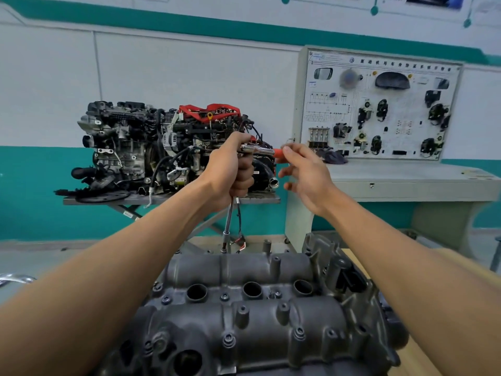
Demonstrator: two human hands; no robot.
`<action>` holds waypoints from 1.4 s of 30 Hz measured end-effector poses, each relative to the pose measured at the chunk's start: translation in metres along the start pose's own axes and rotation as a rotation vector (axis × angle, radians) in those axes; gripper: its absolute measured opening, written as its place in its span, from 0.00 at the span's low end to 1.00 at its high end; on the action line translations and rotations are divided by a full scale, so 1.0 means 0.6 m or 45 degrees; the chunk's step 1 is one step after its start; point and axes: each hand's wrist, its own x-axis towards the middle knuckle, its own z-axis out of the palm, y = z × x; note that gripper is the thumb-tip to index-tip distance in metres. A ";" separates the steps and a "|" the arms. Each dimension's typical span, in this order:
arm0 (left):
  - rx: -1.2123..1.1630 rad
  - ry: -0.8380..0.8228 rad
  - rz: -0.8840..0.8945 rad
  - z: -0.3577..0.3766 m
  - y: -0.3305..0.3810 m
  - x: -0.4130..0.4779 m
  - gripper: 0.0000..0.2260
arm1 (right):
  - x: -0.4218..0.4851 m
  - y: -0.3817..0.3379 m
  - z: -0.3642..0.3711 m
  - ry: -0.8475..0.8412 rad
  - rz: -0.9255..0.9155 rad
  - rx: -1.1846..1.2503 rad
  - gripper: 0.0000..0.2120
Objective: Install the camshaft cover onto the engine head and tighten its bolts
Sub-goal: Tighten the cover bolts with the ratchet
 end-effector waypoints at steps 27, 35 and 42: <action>-0.049 0.208 0.249 -0.032 -0.023 0.007 0.17 | -0.161 -0.051 0.152 0.330 -1.027 -0.373 0.10; 0.034 -0.107 -0.263 -0.064 -0.089 -0.042 0.42 | -0.144 -0.042 0.097 0.392 -0.692 -0.247 0.07; -0.008 0.121 -0.371 -0.042 -0.117 -0.056 0.32 | -0.097 -0.033 0.073 0.479 -0.306 0.097 0.09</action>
